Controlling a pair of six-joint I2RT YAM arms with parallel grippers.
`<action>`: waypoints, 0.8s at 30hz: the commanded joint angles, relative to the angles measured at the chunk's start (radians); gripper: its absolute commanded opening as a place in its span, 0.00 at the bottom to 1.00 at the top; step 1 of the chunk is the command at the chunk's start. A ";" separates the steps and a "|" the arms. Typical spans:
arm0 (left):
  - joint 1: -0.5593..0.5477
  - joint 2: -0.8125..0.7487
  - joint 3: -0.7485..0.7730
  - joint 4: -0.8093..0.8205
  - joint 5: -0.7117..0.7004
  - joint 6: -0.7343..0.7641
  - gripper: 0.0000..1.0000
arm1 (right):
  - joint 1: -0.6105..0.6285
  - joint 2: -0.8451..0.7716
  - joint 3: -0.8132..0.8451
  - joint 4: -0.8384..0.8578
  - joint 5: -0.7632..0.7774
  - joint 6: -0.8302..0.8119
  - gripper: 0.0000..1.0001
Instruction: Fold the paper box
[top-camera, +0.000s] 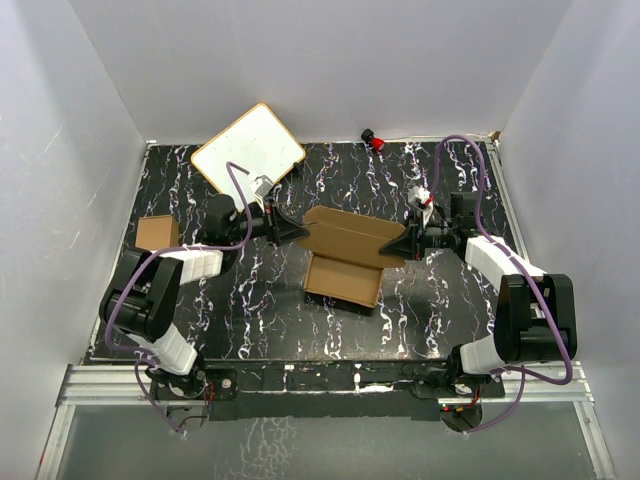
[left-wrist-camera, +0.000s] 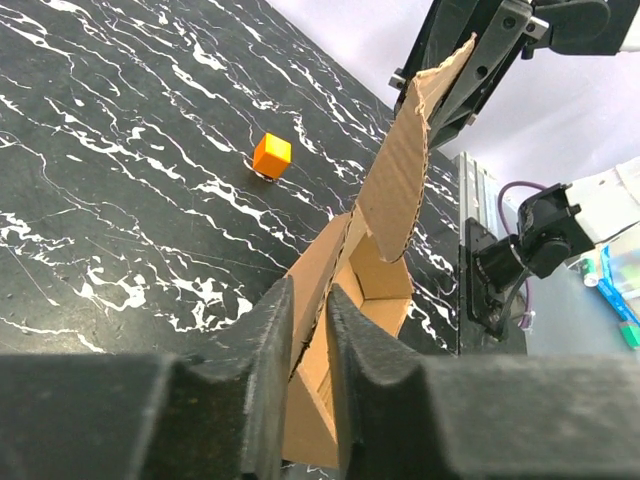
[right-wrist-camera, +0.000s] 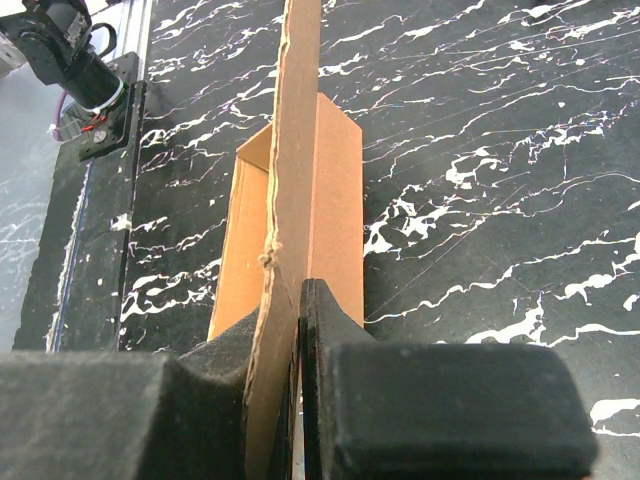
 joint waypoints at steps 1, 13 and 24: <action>0.005 -0.011 0.012 0.072 0.038 -0.011 0.13 | -0.002 0.005 0.050 0.028 -0.053 -0.034 0.10; 0.005 -0.154 -0.101 0.033 -0.060 0.078 0.00 | -0.012 0.007 0.083 -0.046 -0.049 -0.086 0.28; 0.004 -0.387 -0.311 0.041 -0.256 0.081 0.00 | -0.114 -0.006 0.170 -0.226 -0.020 -0.188 0.53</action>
